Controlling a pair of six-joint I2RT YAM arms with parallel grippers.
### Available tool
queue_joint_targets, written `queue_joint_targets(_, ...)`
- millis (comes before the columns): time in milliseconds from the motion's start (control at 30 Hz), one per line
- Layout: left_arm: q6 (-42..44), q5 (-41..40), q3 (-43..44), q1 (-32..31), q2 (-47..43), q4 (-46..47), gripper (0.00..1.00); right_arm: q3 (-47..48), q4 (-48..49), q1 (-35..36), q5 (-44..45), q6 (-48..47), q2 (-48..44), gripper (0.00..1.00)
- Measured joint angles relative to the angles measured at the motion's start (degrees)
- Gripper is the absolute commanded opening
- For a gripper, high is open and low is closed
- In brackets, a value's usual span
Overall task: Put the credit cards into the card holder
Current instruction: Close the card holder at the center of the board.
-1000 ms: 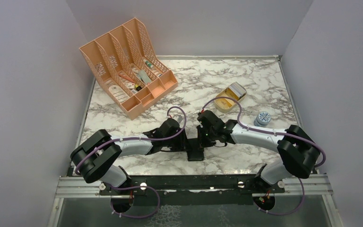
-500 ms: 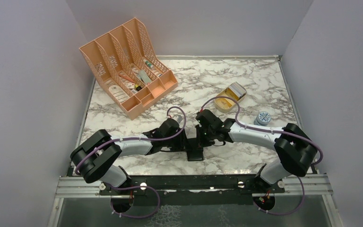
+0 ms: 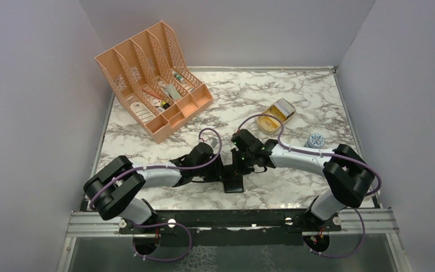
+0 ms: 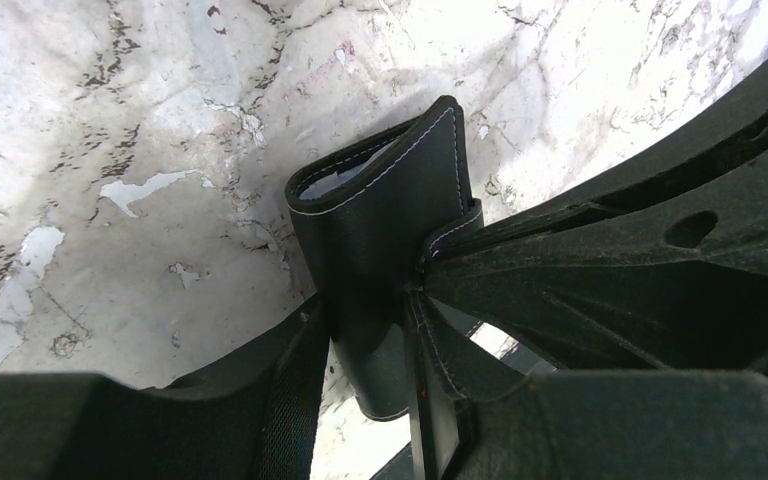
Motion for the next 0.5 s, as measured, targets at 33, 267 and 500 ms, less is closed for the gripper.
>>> queue_joint_targets(33, 0.0, 0.0, 0.0, 0.0, -0.1, -0.1, 0.35, 0.2, -0.2, 0.0, 0.0, 0.0, 0.0, 0.14)
queue_joint_targets(267, 0.6, -1.6, 0.0, -0.1, -4.2, -5.0, 0.37, 2.6, -3.8, 1.1, 1.9, -0.3, -1.2, 0.27)
queue_joint_targets(500, 1.4, -4.7, 1.3, -0.2, -11.8, -11.0, 0.38, 3.6, -8.4, 1.4, 4.1, -1.1, -9.0, 0.23)
